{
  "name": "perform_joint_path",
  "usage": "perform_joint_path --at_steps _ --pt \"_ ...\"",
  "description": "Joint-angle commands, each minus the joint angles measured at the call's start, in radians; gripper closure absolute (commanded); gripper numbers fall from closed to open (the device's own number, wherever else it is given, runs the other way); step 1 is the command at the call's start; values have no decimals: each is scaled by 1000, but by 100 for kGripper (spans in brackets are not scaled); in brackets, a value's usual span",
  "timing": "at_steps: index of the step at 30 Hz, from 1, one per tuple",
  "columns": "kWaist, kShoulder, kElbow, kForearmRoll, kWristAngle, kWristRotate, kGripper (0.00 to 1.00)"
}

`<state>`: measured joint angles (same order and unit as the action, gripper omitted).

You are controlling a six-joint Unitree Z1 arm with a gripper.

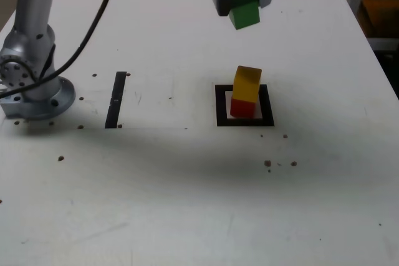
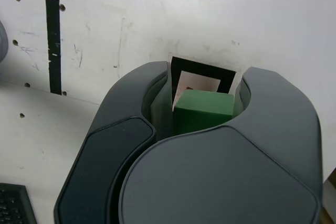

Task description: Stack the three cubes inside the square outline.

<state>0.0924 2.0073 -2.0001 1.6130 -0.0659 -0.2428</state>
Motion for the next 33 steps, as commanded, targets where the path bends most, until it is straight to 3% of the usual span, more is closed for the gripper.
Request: perform_joint_path --at_steps 1,11,18,26,33 --pt "-16 30 -11 18 -3 13 95" --pt "-54 54 -10 26 10 67 95" --pt "-97 -16 46 26 12 95 97" --pt "-178 -7 60 25 52 120 97" --pt "-196 4 56 25 48 135 97"
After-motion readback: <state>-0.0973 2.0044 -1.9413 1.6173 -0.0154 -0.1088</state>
